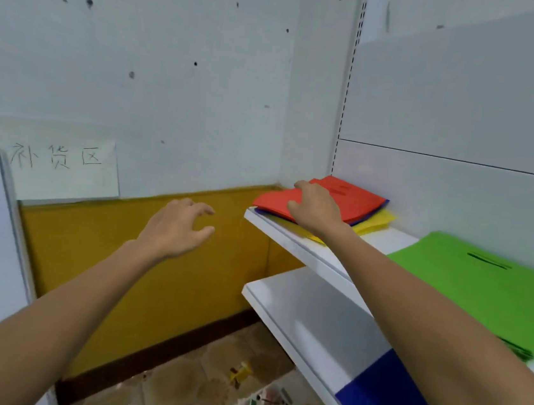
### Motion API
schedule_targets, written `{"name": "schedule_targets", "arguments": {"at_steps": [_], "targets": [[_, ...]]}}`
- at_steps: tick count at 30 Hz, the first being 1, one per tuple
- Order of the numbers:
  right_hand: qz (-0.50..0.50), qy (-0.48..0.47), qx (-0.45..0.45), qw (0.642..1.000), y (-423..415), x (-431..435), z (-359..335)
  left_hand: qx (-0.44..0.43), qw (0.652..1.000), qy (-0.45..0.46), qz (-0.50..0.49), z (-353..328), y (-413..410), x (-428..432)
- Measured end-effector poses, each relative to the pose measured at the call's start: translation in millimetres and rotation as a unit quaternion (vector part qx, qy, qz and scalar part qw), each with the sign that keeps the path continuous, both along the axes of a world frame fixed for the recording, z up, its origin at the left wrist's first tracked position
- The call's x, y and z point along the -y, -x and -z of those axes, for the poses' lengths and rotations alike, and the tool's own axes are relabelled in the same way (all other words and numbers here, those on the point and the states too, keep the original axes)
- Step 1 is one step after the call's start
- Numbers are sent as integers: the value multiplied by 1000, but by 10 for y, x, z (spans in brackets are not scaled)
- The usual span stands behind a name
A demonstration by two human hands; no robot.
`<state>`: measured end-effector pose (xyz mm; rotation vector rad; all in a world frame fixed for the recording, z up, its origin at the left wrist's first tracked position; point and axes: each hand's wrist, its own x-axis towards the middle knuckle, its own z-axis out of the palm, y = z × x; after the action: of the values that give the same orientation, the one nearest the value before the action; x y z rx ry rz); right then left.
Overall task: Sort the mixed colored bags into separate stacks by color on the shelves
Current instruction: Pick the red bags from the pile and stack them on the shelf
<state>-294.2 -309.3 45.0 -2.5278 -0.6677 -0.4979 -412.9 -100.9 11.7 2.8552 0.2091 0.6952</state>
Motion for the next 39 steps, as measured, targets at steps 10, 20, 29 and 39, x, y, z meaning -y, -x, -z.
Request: {"name": "schedule_targets", "arguments": {"at_steps": [10,20,29,39], "targets": [[10,12,-4,1000,-968,-889,148,-26,999,37,30,129,-989,-803],[71,11,13,997,-2375,-1210,-119,1,996,47,70,-22,-2505,-1365],[324,68,-54,942,-2875,-22,229,-32,977,72,197,228,-3947,-923],[503,3,-159,849,-2597,-157,614,-126,942,52,308,411,-4867,-531]]}}
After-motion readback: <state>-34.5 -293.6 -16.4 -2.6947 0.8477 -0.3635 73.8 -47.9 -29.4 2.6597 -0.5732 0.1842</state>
